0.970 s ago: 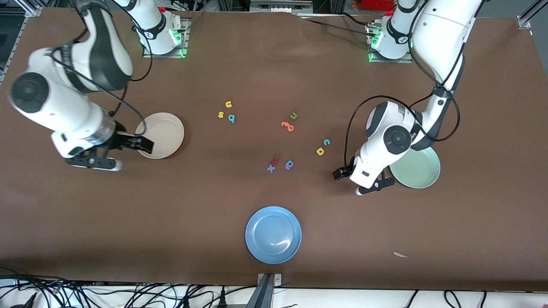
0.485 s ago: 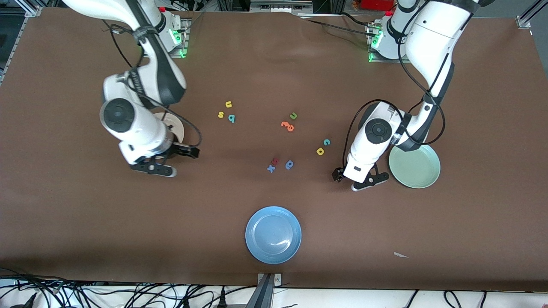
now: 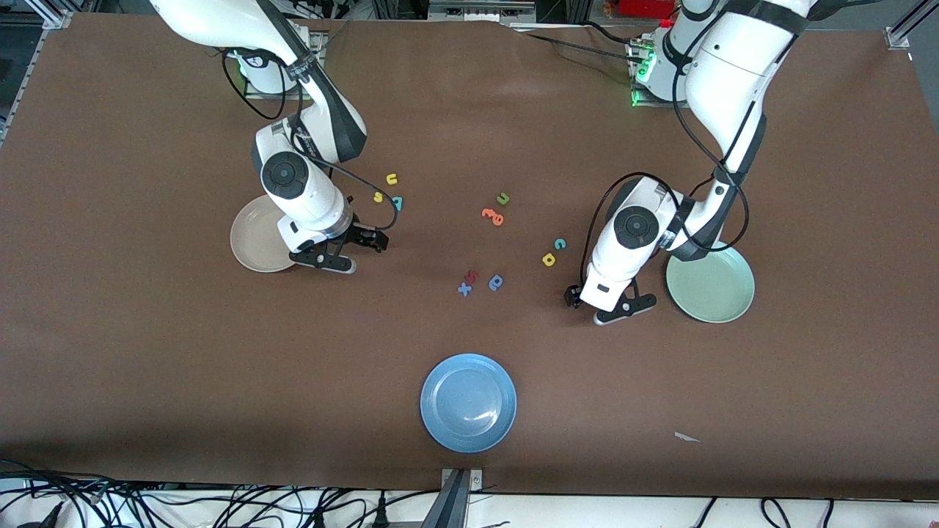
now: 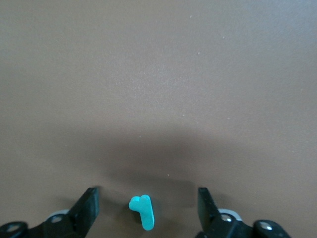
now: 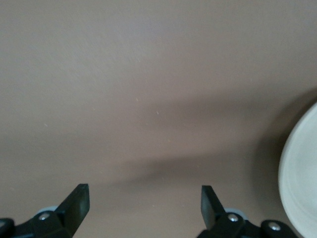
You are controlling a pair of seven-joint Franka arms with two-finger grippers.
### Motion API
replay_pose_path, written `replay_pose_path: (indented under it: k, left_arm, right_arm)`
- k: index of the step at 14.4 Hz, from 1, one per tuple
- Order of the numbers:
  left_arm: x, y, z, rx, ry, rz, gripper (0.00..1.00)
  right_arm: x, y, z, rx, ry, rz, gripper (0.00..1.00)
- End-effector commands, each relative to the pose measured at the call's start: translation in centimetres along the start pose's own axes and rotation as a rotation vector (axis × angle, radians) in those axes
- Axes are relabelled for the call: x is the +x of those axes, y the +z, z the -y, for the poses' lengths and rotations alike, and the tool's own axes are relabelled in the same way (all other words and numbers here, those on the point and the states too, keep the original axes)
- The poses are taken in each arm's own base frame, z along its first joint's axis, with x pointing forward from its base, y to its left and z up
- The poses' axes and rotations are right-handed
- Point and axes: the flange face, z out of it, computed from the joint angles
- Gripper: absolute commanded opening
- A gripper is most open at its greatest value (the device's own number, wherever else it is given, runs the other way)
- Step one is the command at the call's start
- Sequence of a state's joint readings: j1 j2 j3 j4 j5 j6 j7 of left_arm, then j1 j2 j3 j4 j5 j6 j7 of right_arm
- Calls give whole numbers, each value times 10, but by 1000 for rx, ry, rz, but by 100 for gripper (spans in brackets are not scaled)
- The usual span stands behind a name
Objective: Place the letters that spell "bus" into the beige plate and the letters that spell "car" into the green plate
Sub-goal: 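Grasp the cyan letter l with the left gripper while the right gripper approaches letters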
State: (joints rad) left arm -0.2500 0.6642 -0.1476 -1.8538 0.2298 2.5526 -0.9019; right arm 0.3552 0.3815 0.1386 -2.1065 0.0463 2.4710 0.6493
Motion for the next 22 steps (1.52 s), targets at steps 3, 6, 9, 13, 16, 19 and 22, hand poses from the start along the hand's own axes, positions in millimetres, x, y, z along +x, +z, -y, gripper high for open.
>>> replay_pose_path:
  k: [3, 6, 9, 13, 16, 19, 22]
  left_arm:
    - [2, 0, 0, 44, 11, 9, 72]
    - [0, -3, -1, 57, 12, 19, 70]
    - [-5, -4, -6, 57, 19, 32, 66]
    - [-3, -4, -4, 54, 13, 36, 43]
    - [-3, -3, -3, 55, 14, 37, 36]
    - [-3, -3, -3, 55, 27, 37, 34]
    - [-2, -3, -3, 55, 25, 37, 21]
  right_arm:
    - [-50, 15, -14, 12, 10, -16, 100]
    - [-77, 27, -14, 5, 7, -2, 100]
    - [-105, 44, -18, -3, -22, 15, 100]
    - [-125, 62, -33, 0, -35, 8, 100]
    - [-134, 70, -40, -7, -46, 10, 100]
    - [-142, 77, -40, 10, -57, 0, 100]
    - [-144, 81, -39, 15, -60, 0, 89]
